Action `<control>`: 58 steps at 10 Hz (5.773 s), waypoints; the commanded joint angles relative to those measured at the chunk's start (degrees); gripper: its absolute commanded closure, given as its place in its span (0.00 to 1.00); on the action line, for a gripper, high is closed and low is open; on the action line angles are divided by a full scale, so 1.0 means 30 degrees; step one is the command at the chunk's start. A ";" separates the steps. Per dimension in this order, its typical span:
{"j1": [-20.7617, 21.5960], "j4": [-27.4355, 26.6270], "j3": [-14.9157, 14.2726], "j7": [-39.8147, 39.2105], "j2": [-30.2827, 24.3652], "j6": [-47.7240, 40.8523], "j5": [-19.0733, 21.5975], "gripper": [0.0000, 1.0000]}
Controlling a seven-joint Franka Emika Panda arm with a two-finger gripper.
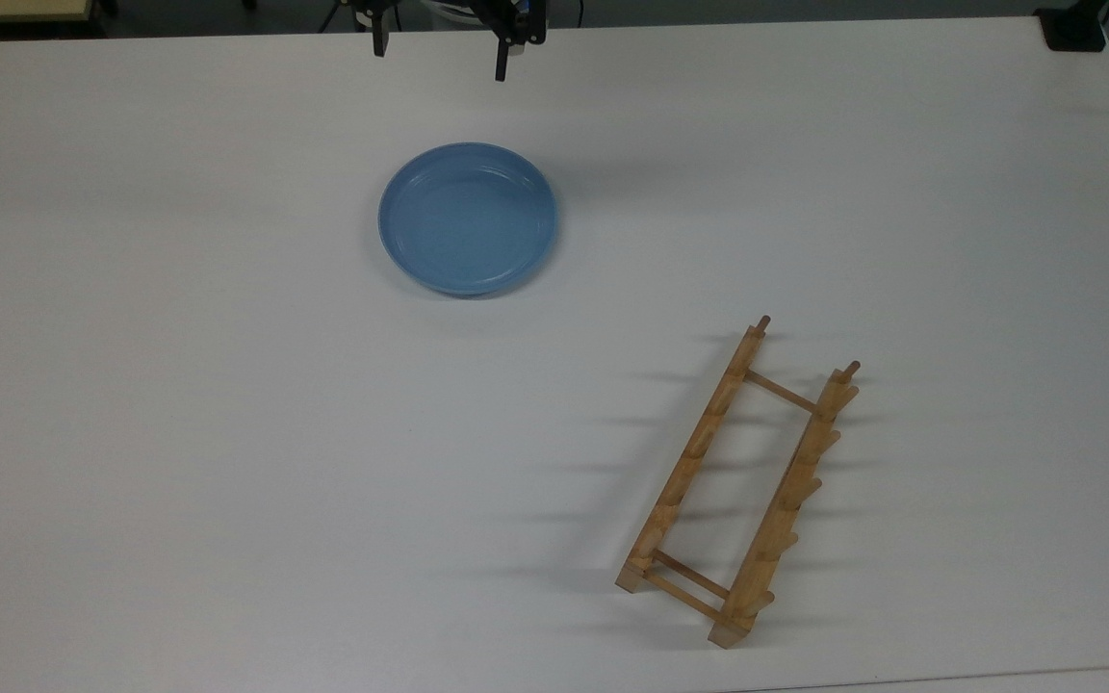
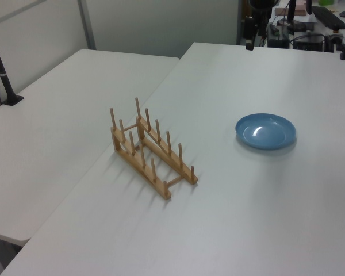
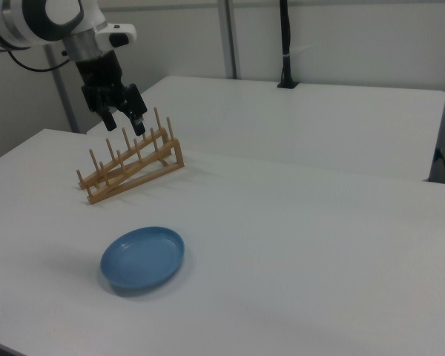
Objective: Place plate in plate rack
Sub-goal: 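Move the gripper down over the rim of the light blue plate, then close the gripper on the plate rim and tilt the plate up, then lift the plate on edge and carry it over the wooden rack, then lower the upright plate between the rack pegs and open the gripper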
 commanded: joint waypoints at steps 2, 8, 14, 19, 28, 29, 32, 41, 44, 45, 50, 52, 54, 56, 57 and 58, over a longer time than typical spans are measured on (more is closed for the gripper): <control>0.0022 -0.0242 -0.0223 -0.0889 -0.0252 -0.0173 0.0350 0.00; -0.0968 -0.1085 -0.0252 -0.5495 0.0215 0.0060 0.0379 0.00; -0.2820 -0.4460 -0.0281 -1.1611 0.4428 0.5039 -0.0146 0.30; -0.2527 -0.5809 -0.0223 -1.1582 0.6047 0.6536 -0.1965 0.73; -0.2058 -0.3846 -0.0047 -1.1523 0.4524 0.4719 -0.1760 1.00; -0.2000 -0.3033 -0.0018 -1.1321 0.4321 0.4604 -0.1644 1.00; -0.1153 0.1884 0.0070 -0.8469 0.3793 0.3137 0.0436 1.00; 0.5646 0.0205 0.0070 0.7460 0.4582 1.2156 -1.1007 1.00; 0.6378 -0.1411 0.0070 1.2010 0.4989 1.3448 -1.6505 1.00; 0.6379 -0.1327 0.0099 1.3278 0.5195 1.3450 -1.7482 1.00; 0.7461 -0.1180 0.0100 1.3757 0.5810 1.3421 -1.8484 1.00; 0.7434 -0.0831 0.0100 1.4196 0.6075 1.3450 -1.8753 1.00; 0.7463 -0.0389 0.0100 1.4578 0.6018 1.3246 -1.8635 1.00; 0.7608 -0.0359 0.0070 1.5076 0.5930 1.2084 -1.9013 1.00; 0.8103 -0.0359 0.0070 1.5136 0.6017 1.1464 -1.9509 1.00; 0.8166 -0.0388 0.0070 1.5281 0.6105 1.1342 -1.9688 1.00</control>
